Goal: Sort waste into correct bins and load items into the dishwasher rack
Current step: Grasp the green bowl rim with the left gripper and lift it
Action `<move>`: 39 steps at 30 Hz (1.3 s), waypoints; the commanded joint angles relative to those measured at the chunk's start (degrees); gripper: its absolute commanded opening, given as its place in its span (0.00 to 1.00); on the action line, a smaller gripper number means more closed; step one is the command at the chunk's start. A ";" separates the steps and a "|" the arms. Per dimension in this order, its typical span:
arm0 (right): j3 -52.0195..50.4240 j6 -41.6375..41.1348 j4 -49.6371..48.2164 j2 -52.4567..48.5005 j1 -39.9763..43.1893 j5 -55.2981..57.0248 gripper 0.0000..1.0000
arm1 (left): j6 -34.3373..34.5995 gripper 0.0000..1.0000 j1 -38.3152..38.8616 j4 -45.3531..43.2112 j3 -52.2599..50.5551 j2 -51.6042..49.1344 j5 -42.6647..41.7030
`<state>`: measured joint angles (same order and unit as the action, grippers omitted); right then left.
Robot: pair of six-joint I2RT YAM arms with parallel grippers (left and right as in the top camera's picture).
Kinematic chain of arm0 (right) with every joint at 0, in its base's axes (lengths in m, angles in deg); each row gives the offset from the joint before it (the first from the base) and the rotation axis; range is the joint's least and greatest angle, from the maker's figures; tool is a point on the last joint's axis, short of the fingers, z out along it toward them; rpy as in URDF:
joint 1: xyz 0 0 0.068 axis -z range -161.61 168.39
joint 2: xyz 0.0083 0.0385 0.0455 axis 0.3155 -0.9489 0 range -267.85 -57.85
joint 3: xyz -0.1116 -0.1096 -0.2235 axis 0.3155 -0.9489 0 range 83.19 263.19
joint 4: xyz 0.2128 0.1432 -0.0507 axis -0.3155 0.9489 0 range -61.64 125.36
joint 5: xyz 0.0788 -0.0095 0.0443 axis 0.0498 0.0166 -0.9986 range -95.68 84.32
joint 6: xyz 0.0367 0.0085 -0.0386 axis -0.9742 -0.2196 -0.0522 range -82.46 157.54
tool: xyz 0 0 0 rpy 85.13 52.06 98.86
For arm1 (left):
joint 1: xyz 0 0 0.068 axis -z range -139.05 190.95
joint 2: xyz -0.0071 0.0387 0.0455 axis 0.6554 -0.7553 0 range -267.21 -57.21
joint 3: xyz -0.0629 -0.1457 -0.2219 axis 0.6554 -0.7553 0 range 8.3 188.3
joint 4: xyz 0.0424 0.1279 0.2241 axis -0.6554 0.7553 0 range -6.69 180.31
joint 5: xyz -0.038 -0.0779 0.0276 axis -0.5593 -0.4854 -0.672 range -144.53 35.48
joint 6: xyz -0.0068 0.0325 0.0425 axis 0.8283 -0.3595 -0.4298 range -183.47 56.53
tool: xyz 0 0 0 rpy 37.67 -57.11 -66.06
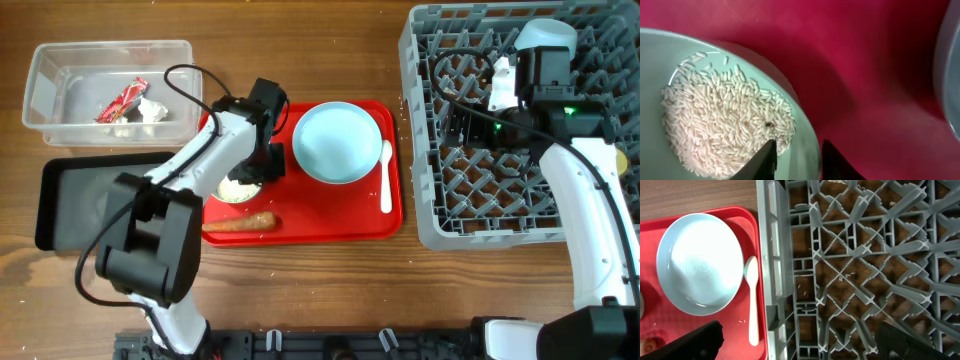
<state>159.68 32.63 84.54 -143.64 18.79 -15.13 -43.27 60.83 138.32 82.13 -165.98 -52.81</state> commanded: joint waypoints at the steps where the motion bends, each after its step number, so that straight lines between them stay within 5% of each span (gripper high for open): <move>1: 0.04 0.26 0.04 0.68 -0.07 -1.18 1.00 | -0.07 0.29 0.15 -0.20 -0.74 -1.18 0.98; 5: 0.07 0.26 0.07 0.68 -0.07 -1.18 1.00 | -0.07 0.13 0.15 -0.17 -0.76 -1.20 0.96; 27: 0.04 0.39 0.22 0.68 -0.07 -1.16 1.00 | -0.33 0.04 -0.63 0.20 -2.25 1.44 2.91; 34: 0.07 0.46 0.35 0.68 -0.07 -0.94 1.00 | -1.27 0.04 -8.46 0.83 -0.42 13.84 2.27; 39: 0.07 0.44 0.50 0.68 -0.07 -0.72 1.00 | -7.26 0.04 -18.01 0.94 -0.42 17.73 -6.01</move>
<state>159.68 32.65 84.87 -143.64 18.79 -15.11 -45.82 48.68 139.02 80.79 -150.57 -53.07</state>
